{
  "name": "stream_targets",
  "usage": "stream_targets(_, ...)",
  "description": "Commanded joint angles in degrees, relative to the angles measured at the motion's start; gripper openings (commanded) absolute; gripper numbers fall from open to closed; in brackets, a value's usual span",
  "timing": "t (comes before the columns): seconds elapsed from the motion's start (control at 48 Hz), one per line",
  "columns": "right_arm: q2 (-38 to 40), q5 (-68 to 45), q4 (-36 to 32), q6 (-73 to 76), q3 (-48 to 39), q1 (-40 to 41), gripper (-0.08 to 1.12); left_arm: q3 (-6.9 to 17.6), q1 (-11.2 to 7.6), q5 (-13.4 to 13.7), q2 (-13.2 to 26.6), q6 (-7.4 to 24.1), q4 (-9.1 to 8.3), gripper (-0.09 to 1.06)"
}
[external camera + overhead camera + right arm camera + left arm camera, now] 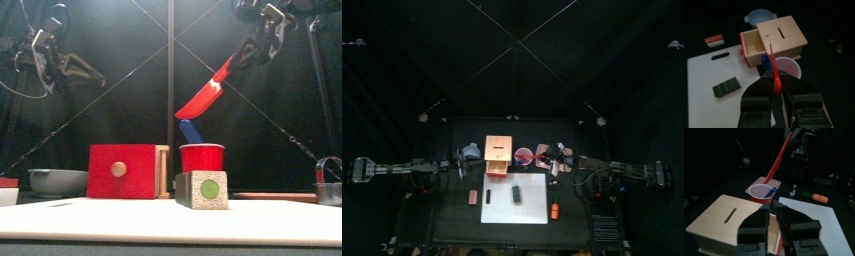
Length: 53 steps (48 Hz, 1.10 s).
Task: Place sushi on board then cut the sushi with the knife then place the pieces on the plate
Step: Grasp knife edge with left hand
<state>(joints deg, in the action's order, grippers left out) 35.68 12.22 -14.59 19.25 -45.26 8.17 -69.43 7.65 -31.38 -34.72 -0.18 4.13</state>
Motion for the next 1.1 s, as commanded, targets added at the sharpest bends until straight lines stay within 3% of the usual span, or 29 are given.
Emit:
stream_targets(0.021,-0.09,-7.29,0.44,0.0,-0.44,-1.32,0.51,2.29,-2.2,-3.69,3.43,-0.18,0.18,0.98)
stream_targets(0.146,-2.37,-8.61,1.32,0.09,0.0,-3.16,0.51,4.83,-3.69,-4.92,7.56,0.09,0.35,1.01)
stream_targets(0.417,-7.47,-10.9,1.41,0.0,1.93,-4.39,0.51,11.69,-3.78,-5.54,20.57,0.35,-0.35,1.0)
stream_targets(0.521,-8.09,-11.51,1.41,0.0,2.02,-4.39,0.51,13.8,-4.31,-5.54,23.99,0.35,-3.16,0.99)
stream_targets(0.604,-8.35,-11.51,1.41,0.0,2.02,-4.39,0.51,14.5,-4.39,-5.54,25.05,0.35,-4.83,0.95)
stream_targets(0.688,-8.35,-11.51,1.41,0.0,1.85,-4.39,0.51,14.41,-4.31,-5.54,25.4,0.35,-4.92,0.88)
stream_targets(0.917,-8.79,-11.51,1.41,0.0,1.58,-4.39,0.51,13.8,-4.22,-5.54,25.4,0.26,-4.92,0.53)
stream_targets(1.104,-10.28,-10.2,0.97,-0.18,-1.58,-5.45,0.51,13.62,-4.57,-4.83,25.4,0.26,-4.83,0.4)
